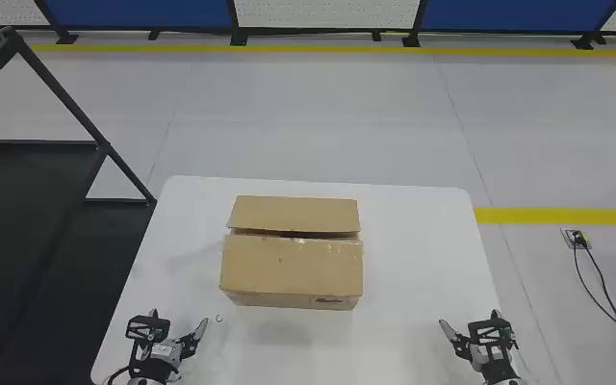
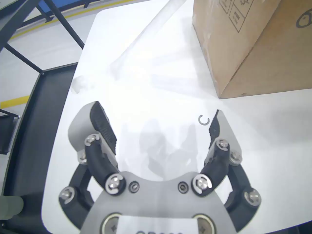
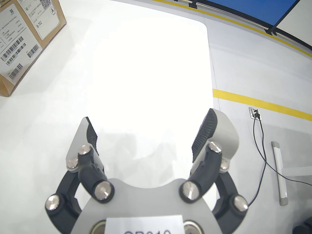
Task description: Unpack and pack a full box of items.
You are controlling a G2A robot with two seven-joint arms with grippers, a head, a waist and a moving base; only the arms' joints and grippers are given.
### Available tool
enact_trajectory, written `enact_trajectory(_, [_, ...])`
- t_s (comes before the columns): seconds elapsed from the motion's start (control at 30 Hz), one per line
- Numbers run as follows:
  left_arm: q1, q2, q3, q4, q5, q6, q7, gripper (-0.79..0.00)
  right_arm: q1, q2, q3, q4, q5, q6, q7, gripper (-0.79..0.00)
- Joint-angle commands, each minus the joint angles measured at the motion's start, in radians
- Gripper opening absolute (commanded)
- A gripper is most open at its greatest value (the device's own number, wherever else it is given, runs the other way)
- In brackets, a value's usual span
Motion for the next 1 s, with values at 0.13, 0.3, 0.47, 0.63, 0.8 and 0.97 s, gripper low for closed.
enact_trajectory(0.13, [0.000,0.000,0.000,0.000,0.000,0.000,0.000,0.000,0.002,0.000,-0.002,-0.005,0.004,-0.007,-0.005,0.000])
enact_trajectory(0.3, [0.002,0.001,-0.038,0.015,-0.039,-0.049,0.071,0.000,-0.006,-0.001,-0.002,-0.034,0.019,-0.076,-0.073,0.000])
enact_trajectory(0.47, [0.008,0.002,-0.077,-0.001,-0.060,-0.081,0.112,0.000,-0.020,0.000,0.007,-0.084,0.011,-0.122,-0.102,0.000])
enact_trajectory(0.63, [0.028,0.004,-0.102,-0.026,-0.057,-0.138,0.166,0.000,-0.037,0.004,0.026,-0.133,0.011,-0.197,-0.134,0.000])
enact_trajectory(0.8, [0.031,0.004,-0.104,-0.028,-0.056,-0.149,0.170,0.000,-0.055,0.006,0.050,-0.175,-0.034,-0.206,-0.148,0.000])
enact_trajectory(0.97, [0.031,0.004,-0.104,-0.028,-0.056,-0.149,0.170,0.000,-0.055,0.006,0.050,-0.175,-0.034,-0.206,-0.148,0.000])
